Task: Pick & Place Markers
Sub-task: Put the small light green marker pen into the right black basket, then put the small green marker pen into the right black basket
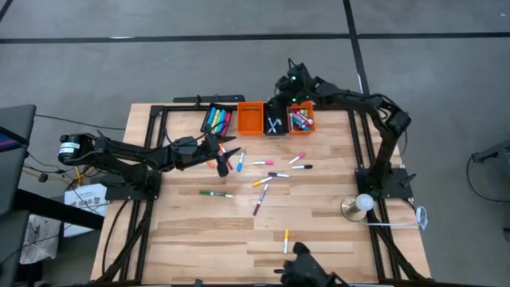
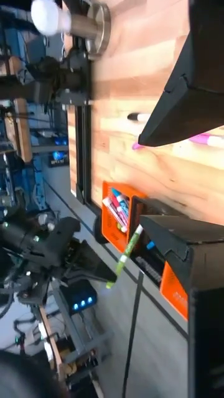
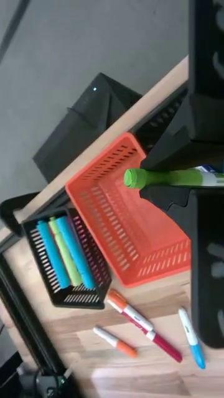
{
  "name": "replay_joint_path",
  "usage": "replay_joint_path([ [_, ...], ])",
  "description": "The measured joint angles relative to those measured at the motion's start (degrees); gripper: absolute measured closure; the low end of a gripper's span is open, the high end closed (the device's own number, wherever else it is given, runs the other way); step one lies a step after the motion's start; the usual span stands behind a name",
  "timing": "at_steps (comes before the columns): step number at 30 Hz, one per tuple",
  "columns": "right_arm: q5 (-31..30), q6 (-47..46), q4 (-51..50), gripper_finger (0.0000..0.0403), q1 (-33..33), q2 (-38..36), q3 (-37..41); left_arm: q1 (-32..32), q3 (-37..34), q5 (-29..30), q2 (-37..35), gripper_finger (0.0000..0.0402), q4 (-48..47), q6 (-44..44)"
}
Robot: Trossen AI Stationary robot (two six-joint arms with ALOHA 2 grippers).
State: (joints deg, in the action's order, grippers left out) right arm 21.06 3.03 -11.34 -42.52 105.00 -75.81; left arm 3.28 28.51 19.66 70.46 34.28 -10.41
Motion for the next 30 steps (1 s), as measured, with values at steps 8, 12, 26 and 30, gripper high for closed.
replay_joint_path([
  [8,-0.5,0.0,-5.6,0.0369,0.5,2.9,-3.0,-0.2,0.0,5.4,0.0,0.0213,-2.6,-0.2],
  [12,-4.4,0.5,-7.0,0.0345,0.9,2.9,-3.0,-0.2,0.0,5.4,0.0,0.0213,-2.5,-0.2],
  [26,-6.0,2.0,-5.3,0.0274,1.2,2.4,-3.0,-0.2,0.0,5.4,0.0,0.0215,-3.8,-0.9],
  [30,-5.2,3.4,-4.7,0.0268,1.6,0.8,-3.0,-0.2,0.0,5.4,-0.7,0.0215,-7.7,-1.7],
])
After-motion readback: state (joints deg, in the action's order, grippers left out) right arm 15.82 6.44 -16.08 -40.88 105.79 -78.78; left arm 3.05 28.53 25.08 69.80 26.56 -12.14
